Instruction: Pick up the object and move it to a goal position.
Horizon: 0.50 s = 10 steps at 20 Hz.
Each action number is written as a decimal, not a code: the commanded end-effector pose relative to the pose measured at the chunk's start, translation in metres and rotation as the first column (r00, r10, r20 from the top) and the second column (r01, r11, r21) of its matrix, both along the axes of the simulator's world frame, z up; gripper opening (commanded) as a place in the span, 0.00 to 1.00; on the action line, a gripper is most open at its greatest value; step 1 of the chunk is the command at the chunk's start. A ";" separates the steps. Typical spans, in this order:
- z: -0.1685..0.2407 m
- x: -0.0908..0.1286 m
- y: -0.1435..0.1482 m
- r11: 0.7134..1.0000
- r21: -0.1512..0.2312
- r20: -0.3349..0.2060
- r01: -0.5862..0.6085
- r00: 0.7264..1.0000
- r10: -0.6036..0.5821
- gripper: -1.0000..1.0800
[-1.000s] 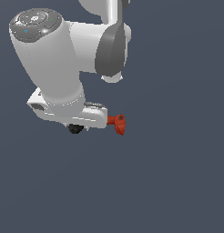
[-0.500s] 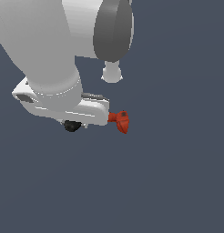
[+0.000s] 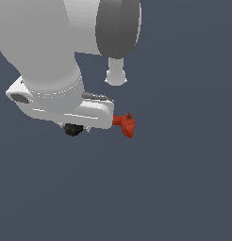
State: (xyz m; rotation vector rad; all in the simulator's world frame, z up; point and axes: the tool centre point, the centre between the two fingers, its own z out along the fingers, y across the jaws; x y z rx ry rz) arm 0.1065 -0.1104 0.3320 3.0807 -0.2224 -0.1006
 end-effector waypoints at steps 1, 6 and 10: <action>0.005 0.001 0.000 1.000 -0.001 0.007 0.000 1.000 0.000 0.00; 0.005 0.000 0.001 1.000 0.000 0.000 0.000 1.000 0.000 0.00; 0.020 -0.002 0.002 1.000 0.000 0.000 0.000 1.000 0.000 0.00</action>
